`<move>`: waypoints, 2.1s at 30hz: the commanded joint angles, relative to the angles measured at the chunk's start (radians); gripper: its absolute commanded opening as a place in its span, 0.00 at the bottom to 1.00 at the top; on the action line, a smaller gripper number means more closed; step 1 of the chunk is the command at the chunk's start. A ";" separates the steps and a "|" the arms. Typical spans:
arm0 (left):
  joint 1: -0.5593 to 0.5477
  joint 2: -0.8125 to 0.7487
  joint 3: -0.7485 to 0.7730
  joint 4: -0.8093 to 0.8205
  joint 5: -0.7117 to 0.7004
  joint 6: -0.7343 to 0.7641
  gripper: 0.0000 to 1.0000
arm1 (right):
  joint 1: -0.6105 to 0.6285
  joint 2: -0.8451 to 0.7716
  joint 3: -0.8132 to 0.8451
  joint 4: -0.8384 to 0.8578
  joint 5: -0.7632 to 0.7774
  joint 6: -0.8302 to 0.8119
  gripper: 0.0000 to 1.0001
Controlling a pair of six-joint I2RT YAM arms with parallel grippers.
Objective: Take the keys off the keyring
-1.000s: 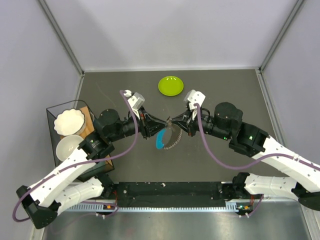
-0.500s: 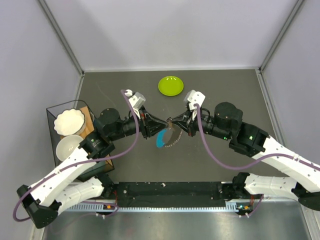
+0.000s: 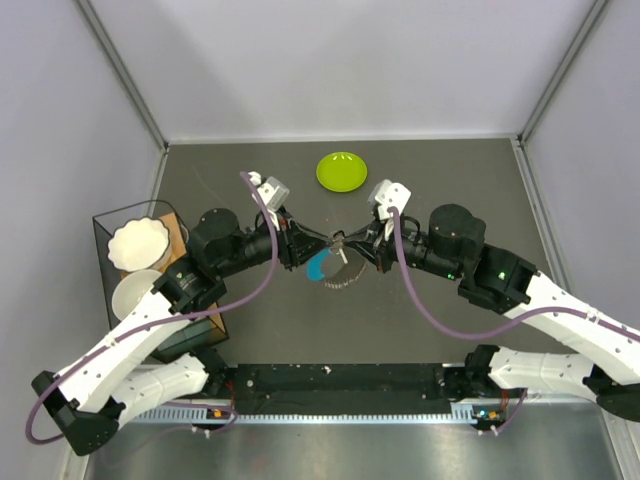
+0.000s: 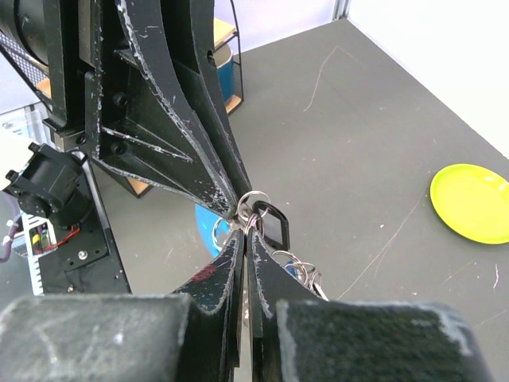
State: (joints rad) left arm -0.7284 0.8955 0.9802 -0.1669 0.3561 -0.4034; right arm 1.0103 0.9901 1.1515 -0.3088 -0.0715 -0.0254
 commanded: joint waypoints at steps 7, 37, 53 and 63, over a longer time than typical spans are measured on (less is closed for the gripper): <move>0.010 0.022 0.083 -0.077 -0.081 0.058 0.19 | -0.009 -0.022 0.005 0.030 -0.001 -0.010 0.00; 0.012 0.079 0.150 -0.054 0.112 -0.109 0.28 | -0.007 -0.004 0.020 0.025 0.015 -0.002 0.00; 0.004 0.105 0.155 -0.088 0.130 -0.072 0.19 | -0.009 0.001 0.020 0.025 0.018 -0.001 0.00; 0.004 0.118 0.146 -0.085 0.144 -0.058 0.15 | -0.009 -0.001 0.022 0.028 0.010 -0.001 0.00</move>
State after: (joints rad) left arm -0.7204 1.0027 1.0962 -0.2714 0.4789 -0.4736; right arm 1.0103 0.9970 1.1515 -0.3538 -0.0547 -0.0261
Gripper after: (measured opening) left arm 0.151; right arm 0.006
